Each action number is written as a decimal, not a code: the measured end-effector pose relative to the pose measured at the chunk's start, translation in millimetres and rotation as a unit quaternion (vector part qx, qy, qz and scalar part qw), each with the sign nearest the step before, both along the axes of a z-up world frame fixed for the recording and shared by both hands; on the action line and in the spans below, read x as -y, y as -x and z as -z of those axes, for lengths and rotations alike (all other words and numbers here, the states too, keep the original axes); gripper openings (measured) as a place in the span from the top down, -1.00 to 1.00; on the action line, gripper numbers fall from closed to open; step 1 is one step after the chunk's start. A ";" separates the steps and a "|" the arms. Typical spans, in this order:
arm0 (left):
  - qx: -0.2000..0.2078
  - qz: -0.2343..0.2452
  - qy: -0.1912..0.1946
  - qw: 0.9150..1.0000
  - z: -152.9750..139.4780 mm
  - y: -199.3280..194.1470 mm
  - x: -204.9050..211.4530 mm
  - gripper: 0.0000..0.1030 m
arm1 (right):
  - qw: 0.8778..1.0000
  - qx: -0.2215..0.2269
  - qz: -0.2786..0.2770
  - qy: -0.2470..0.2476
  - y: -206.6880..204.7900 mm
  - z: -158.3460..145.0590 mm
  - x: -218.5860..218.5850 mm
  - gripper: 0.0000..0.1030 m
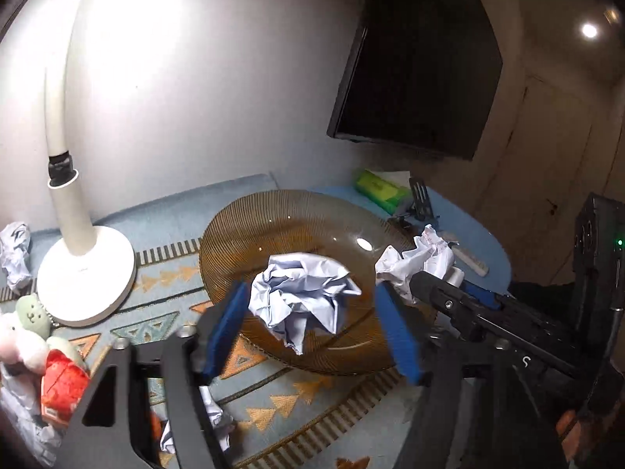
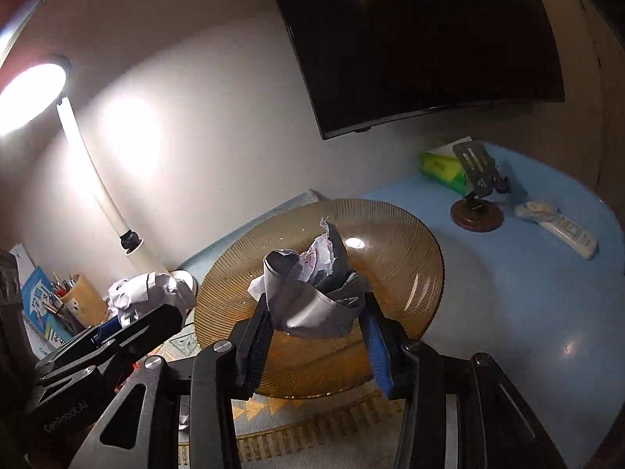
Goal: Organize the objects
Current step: 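Carry the paper ball over the amber glass bowl and open the right gripper, then move the right gripper back toward the paper pile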
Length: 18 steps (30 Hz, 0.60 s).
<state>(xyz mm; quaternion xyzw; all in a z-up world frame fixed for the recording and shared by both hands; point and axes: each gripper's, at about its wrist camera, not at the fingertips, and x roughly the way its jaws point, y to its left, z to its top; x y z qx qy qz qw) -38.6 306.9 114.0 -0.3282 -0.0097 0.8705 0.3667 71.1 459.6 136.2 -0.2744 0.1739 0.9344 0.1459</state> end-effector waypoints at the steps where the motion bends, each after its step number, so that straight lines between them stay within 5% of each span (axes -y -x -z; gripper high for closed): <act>1: 0.007 -0.003 -0.003 1.000 1.1 0.7 5.1 -0.71 | 1.000 0.009 -0.001 -0.003 3.7 1.4 -2.1 0.16; 4: 0.000 -0.026 -0.017 1.000 -0.3 -5.6 34.5 -0.72 | 1.000 0.015 0.005 -0.005 -1.2 2.1 -5.3 0.07; 7: 0.011 -0.042 -0.041 0.998 -4.1 -15.8 82.6 -0.77 | 1.000 -0.001 -0.002 -0.004 -15.1 0.7 2.7 -0.31; 11: 0.006 -0.090 -0.057 0.994 -8.2 -43.4 153.7 -0.85 | 0.998 -0.010 -0.003 -0.057 -21.8 -15.3 25.4 -0.31; 15: 0.003 -0.173 -0.076 0.982 3.3 -75.1 230.1 -0.99 | 0.997 -0.024 -0.054 -0.041 -30.1 -31.3 55.7 -0.40; 17: 0.010 -0.215 -0.071 0.974 19.8 -86.4 261.9 -0.99 | 0.995 -0.025 -0.091 -0.031 -35.1 -22.9 87.1 -0.72; 18: 0.016 -0.229 -0.064 0.971 30.4 -89.1 273.5 -0.99 | 0.993 -0.023 -0.111 -0.029 -34.7 -12.4 106.9 -0.72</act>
